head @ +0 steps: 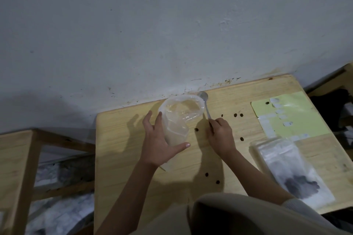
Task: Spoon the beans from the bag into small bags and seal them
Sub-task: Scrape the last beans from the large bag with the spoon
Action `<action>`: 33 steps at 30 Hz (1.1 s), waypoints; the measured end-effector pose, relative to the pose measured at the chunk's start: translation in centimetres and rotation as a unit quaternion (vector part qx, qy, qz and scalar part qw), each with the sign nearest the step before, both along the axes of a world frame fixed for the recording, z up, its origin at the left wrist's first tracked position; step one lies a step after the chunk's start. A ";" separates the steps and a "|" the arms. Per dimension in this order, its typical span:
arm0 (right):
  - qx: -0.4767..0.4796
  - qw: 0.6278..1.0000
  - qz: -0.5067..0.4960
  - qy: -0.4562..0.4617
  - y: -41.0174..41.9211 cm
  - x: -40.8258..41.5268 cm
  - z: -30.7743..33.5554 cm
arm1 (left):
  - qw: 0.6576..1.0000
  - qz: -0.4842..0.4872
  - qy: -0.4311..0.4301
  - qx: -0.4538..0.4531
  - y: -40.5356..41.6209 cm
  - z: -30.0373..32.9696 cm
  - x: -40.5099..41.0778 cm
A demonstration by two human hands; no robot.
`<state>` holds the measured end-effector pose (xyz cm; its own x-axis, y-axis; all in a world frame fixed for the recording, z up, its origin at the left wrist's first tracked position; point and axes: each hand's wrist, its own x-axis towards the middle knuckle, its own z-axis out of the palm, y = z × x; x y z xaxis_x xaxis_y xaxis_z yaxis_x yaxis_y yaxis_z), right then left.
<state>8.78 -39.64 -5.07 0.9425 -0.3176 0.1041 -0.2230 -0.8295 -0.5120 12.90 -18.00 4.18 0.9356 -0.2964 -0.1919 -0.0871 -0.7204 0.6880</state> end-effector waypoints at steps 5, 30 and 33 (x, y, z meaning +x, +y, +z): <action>0.016 1.000 -0.010 0.012 0.0 -0.1 -0.3 | 1.000 -0.002 -0.001 0.001 0.0 0.0 -0.3; 0.445 0.881 -0.048 -0.151 3.8 -5.5 14.3 | 0.954 0.086 0.014 -0.288 -1.7 5.5 -6.4; 0.437 0.885 -0.065 -0.147 3.8 -7.1 15.0 | 0.944 0.091 -0.011 -0.316 -1.3 5.9 -6.8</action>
